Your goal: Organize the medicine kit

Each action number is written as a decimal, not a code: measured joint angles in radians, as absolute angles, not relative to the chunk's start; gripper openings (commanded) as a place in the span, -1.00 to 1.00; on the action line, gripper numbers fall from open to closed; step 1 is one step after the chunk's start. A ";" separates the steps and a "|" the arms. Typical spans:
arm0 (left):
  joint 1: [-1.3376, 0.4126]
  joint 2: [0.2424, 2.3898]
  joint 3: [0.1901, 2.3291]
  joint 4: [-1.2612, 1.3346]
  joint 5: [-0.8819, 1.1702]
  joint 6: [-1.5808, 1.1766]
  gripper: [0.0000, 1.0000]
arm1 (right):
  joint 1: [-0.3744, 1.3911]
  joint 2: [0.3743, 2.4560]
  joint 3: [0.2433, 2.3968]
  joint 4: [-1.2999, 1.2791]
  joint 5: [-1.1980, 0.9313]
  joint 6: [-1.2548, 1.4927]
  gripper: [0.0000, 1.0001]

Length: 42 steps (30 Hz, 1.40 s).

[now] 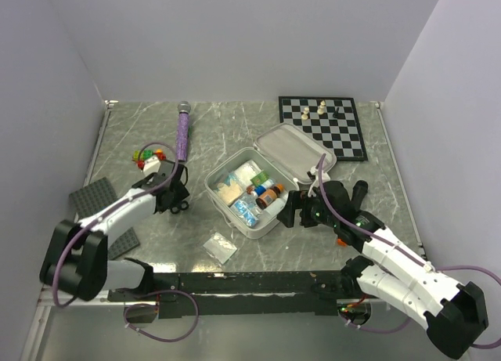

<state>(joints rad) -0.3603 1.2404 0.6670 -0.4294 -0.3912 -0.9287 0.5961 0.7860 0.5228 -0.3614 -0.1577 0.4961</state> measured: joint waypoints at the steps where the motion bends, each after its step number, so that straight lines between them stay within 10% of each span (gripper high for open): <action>1: -0.359 1.277 0.680 -0.434 -0.400 -0.931 0.28 | 0.596 0.784 0.515 -0.362 -0.158 0.496 0.97; 42: -0.194 1.665 0.951 -0.450 -0.335 -0.877 -0.09 | 0.598 0.762 0.454 -0.371 -0.204 0.516 0.96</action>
